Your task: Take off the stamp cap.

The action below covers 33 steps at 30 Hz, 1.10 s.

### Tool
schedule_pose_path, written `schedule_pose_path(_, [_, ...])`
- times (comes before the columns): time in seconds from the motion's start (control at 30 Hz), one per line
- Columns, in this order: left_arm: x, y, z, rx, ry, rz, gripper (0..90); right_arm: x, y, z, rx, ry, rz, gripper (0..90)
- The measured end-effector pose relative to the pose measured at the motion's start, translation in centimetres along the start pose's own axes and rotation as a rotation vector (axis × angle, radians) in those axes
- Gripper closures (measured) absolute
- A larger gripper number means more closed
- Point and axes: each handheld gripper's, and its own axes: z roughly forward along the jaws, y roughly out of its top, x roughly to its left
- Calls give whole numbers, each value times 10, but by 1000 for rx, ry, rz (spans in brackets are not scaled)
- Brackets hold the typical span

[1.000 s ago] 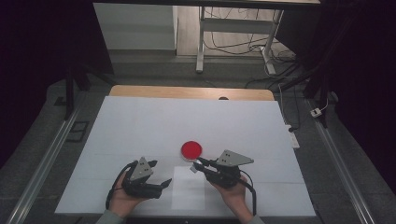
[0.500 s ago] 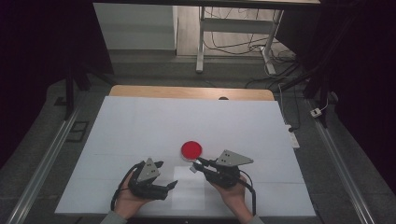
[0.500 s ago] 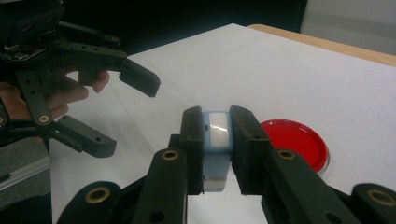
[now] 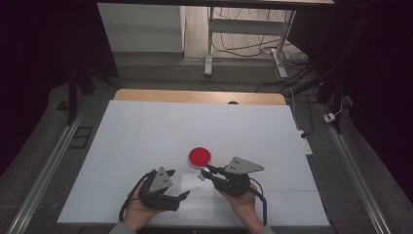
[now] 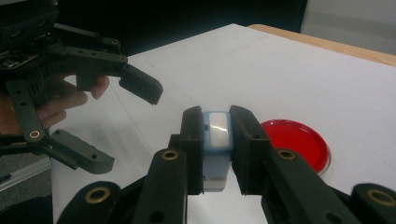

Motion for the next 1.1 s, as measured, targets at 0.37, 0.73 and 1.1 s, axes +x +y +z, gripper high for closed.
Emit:
schedule_pose_path(0.37, [-11,24,13,-5,-14,42,182,-1,2,-3,-14,-4,6,755])
schedule_pose_path(0.73, [-18,29,19,-17,-15,62,180,2,2,-3,-20,-14,-2,755])
schedule_pose_path(1.1, [-21,32,29,-5,20,67,188,3,2,-3,-29,-14,-3,755])
